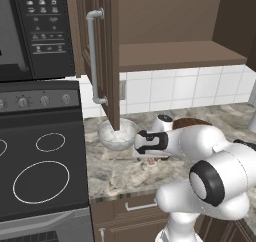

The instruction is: Pick both bowls and place them on the counter. Then place the kiwi in one bowl and place the sugar cube in the other bowl.

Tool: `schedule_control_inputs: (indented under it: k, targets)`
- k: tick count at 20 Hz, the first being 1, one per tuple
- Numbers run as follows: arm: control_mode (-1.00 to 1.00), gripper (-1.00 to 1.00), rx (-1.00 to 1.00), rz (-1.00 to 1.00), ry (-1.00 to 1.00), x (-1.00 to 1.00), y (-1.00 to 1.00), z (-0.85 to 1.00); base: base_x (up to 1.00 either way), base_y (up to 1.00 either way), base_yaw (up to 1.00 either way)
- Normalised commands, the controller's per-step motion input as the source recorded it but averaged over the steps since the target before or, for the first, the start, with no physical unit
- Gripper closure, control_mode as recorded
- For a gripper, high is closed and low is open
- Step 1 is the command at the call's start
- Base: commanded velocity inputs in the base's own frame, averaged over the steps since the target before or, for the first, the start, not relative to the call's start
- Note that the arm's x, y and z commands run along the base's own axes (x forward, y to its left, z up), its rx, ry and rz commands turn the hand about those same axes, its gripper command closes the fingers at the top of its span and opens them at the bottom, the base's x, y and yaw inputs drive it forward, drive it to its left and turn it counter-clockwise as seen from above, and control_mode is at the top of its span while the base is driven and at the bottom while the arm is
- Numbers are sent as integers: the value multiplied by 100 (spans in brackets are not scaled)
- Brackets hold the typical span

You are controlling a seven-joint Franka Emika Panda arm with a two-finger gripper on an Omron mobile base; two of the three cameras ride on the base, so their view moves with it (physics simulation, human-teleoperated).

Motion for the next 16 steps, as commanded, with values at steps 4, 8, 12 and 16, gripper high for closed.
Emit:
schedule_control_inputs:
  k: [4, 8, 12, 16]
  targets:
    - [-100, -100, 0, 0, 0, 11, -6, -12, 0, 0, 0]
    - [-100, -100, 0, 0, 0, 2, -12, -12, 0, 0, 0]
    - [-100, -100, 0, 0, 0, -13, -3, -14, 0, 0, 0]
    - [-100, -100, 0, 0, 0, -17, 0, -13, 0, 0, 0]
